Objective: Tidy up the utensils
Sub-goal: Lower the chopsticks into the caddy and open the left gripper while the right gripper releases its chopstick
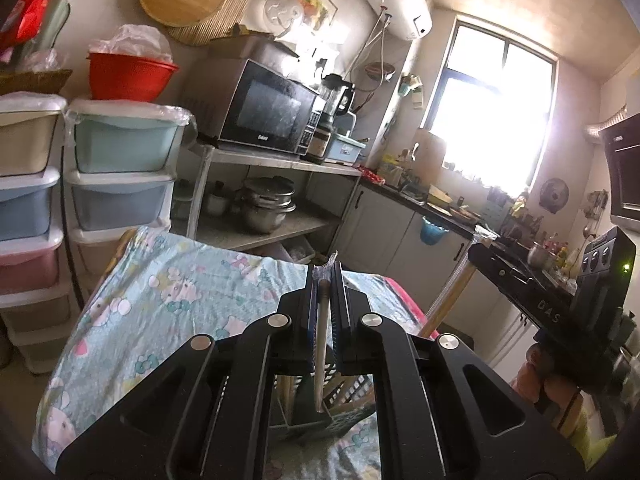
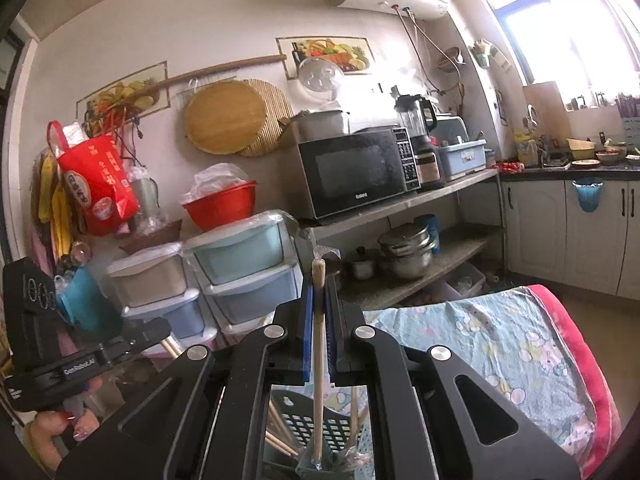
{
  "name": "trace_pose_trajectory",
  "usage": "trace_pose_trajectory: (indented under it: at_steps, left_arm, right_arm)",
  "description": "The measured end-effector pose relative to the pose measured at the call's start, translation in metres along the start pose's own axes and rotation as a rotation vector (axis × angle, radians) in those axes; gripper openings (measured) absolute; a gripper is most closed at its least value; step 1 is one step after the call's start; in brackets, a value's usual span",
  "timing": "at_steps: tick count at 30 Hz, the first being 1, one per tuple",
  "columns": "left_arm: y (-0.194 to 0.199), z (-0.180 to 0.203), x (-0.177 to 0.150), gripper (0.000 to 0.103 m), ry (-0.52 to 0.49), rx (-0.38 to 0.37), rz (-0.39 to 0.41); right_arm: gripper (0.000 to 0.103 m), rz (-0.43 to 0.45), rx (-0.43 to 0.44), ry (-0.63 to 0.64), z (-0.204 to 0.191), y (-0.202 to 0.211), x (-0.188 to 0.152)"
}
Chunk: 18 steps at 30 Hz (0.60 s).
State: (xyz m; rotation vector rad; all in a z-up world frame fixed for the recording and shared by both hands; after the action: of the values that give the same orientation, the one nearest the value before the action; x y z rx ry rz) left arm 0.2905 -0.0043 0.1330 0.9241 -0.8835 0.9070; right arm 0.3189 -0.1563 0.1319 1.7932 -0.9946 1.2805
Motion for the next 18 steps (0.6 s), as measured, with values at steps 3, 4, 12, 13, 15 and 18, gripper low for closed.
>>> trace_pose_trajectory:
  at_steps: [3, 4, 12, 13, 15, 18]
  left_arm:
    - [-0.007, -0.004, -0.006, 0.003, 0.004, 0.010, -0.013]
    - [-0.009, -0.005, -0.008, 0.003, 0.005, 0.012, -0.018]
    - [-0.023, -0.011, -0.026, 0.003, 0.015, 0.023, -0.054]
    - [-0.024, -0.012, -0.029, 0.004, 0.018, 0.024, -0.061]
    - [-0.028, -0.014, -0.034, 0.004, 0.025, 0.026, -0.072]
    - [-0.032, -0.017, -0.040, 0.004, 0.034, 0.030, -0.088]
  right_arm:
    - [0.006, -0.009, -0.012, 0.004, 0.003, -0.007, -0.008]
    - [0.006, -0.013, -0.015, 0.006, 0.004, -0.009, -0.011]
    - [0.006, -0.040, -0.040, 0.002, 0.014, -0.019, -0.031]
    - [0.006, -0.042, -0.044, -0.001, 0.016, -0.019, -0.033]
    - [0.006, -0.050, -0.046, -0.004, 0.018, -0.019, -0.037]
    - [0.006, -0.064, -0.046, -0.011, 0.020, -0.019, -0.043]
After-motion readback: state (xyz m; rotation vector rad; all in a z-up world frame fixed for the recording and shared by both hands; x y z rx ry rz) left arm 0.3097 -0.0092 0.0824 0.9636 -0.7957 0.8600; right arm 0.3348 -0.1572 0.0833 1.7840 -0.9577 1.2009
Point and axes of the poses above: each gripper's, at about its wrist camera, not at the fingertips, and y roughly against the way its jaws point, z to its right, x to its top, the point moved 10 cm from there along -y, roughly the way its jaws point, and after that the axes turned 2 degrees about z, right-handed, at the moved point
